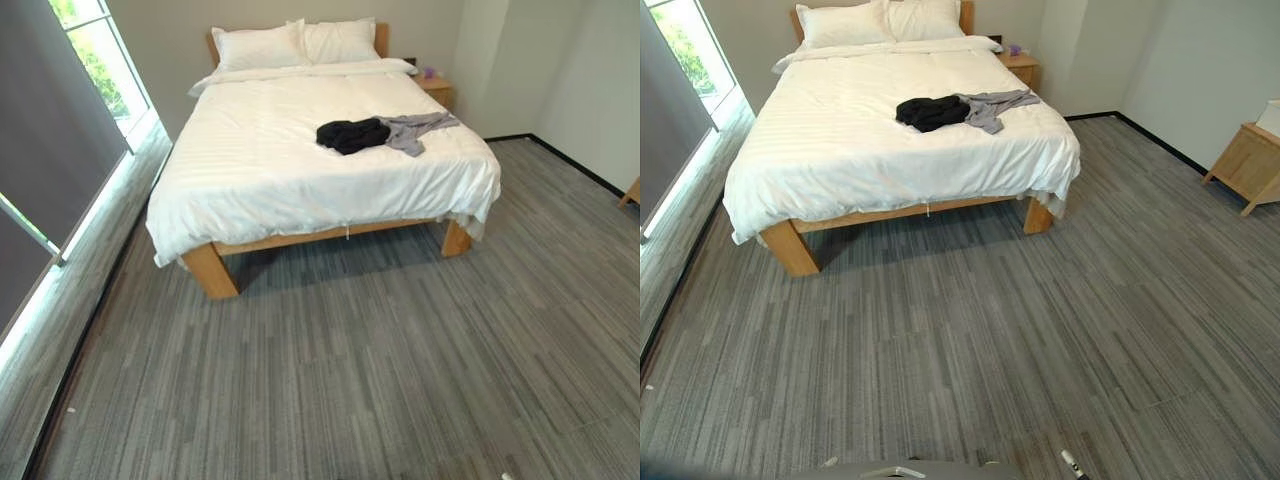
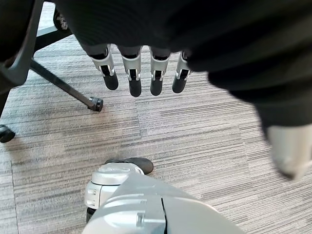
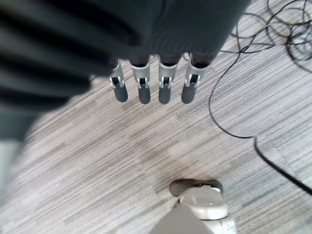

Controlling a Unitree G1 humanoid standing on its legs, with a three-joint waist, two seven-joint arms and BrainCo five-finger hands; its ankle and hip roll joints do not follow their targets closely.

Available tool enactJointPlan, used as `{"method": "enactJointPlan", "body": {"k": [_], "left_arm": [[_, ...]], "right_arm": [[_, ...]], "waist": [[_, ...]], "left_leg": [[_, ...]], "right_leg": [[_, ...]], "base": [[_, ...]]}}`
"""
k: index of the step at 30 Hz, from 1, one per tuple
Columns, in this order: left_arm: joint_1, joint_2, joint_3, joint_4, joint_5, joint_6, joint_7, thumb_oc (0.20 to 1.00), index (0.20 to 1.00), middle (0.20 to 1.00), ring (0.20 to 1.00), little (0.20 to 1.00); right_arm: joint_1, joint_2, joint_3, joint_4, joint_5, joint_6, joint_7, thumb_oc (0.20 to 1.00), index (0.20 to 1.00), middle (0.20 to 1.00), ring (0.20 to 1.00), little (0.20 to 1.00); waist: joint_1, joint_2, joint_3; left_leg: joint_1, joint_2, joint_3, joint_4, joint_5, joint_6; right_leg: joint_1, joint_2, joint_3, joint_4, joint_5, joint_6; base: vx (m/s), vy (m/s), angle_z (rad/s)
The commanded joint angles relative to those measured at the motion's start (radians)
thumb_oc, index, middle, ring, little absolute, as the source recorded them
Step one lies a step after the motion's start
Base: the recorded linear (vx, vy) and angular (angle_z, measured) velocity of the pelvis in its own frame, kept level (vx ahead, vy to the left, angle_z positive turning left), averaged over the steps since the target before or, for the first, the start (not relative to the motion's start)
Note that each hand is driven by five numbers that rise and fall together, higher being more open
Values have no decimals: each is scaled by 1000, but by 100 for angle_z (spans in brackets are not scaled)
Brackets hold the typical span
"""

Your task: Pick up bed clothes into laundry basket.

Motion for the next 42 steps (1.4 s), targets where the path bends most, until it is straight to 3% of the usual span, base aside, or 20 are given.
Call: {"method": "enactJointPlan", "body": {"k": [1, 7, 11, 16, 17, 18, 20, 24, 30, 35, 42], "left_arm": [[-77, 6, 16, 34, -32, -11, 11, 1000, 1000, 1000, 1000, 1000], [-81, 8, 11, 29, -33, -17, 21, 1000, 1000, 1000, 1000, 1000], [-99, 13, 13, -62, -162, -35, -6, 1000, 1000, 1000, 1000, 1000], [-108, 38, -27, -141, -119, -42, 8, 1000, 1000, 1000, 1000, 1000], [-112, 66, -47, -293, -132, -53, 19, 1000, 1000, 1000, 1000, 1000], [-110, 67, -47, -295, -132, -52, 20, 1000, 1000, 1000, 1000, 1000], [-81, 102, -46, -483, -141, -54, 26, 1000, 1000, 1000, 1000, 1000], [38, 175, 38, -936, -204, -58, 1, 1000, 1000, 1000, 1000, 1000], [80, 158, 83, -1045, -224, -80, 6, 1000, 1000, 1000, 1000, 1000], [66, 130, 67, -972, -208, -72, 25, 1000, 1000, 1000, 1000, 1000], [70, 128, 104, -990, -219, -66, 61, 1000, 1000, 1000, 1000, 1000]], "right_arm": [[-43, -14, -13, 38, 28, -6, -7, 1000, 1000, 1000, 1000, 1000], [-40, -17, -15, 38, 28, -10, -10, 1000, 1000, 1000, 1000, 1000], [-69, -38, -16, 29, 50, -3, 6, 1000, 1000, 1000, 1000, 1000], [-82, -57, -20, -46, 58, -15, -1, 1000, 1000, 1000, 1000, 1000], [-89, -86, -34, -195, 82, -30, -11, 1000, 1000, 1000, 1000, 1000], [-87, -85, -35, -198, 82, -29, -12, 1000, 1000, 1000, 1000, 1000], [-64, -108, -40, -361, 60, -36, -14, 1000, 1000, 1000, 1000, 1000], [48, -141, -111, -839, -15, -46, 10, 1000, 1000, 1000, 1000, 1000], [109, -102, -156, -982, -8, -89, 9, 1000, 1000, 1000, 1000, 1000], [113, -69, -134, -908, 6, -98, -7, 1000, 1000, 1000, 1000, 1000], [92, -41, -104, -962, 55, -94, -1, 1000, 1000, 1000, 1000, 1000]], "waist": [[-4, -19, 49], [-5, -21, 42], [-2, -19, 37], [-3, -16, 36], [-12, -7, 37], [-12, -7, 37], [-16, -4, 39], [-25, 3, 45], [-31, 2, 47], [-33, 0, 53], [-24, -4, 73]], "left_leg": [[60, 13, -30, -47, -17, -41], [72, 13, -33, -60, -17, -43], [77, 15, -40, -66, -16, -45], [81, 16, -39, -69, -16, -47], [83, 15, -34, -71, -15, -48], [84, 15, -34, -71, -15, -48], [85, 15, -30, -71, -14, -48], [91, 16, -21, -75, -16, -47], [99, 15, -14, -80, -24, -45], [105, 13, -9, -84, -27, -44], [88, 7, -2, -76, -28, -38]], "right_leg": [[188, -60, -31, -313, 173, 126], [197, -59, -30, -317, 168, 125], [200, -59, -34, -320, 166, 125], [201, -57, -31, -322, 168, 127], [199, -56, -26, -321, 169, 129], [199, -56, -26, -321, 169, 129], [198, -56, -23, -320, 170, 129], [197, -58, -17, -320, 170, 134], [203, -61, -13, -321, 165, 137], [203, -62, -9, -322, 165, 138], [188, -74, -8, -316, 173, 147]], "base": [[32, 6, 4], [21, 5, 3], [20, 1, 10], [0, 0, 0], [0, 0, 0], [0, 0, 0], [-8, 9, -7], [4, 11, -12], [10, 6, -3], [6, 14, -4], [2, 25, -8]]}}
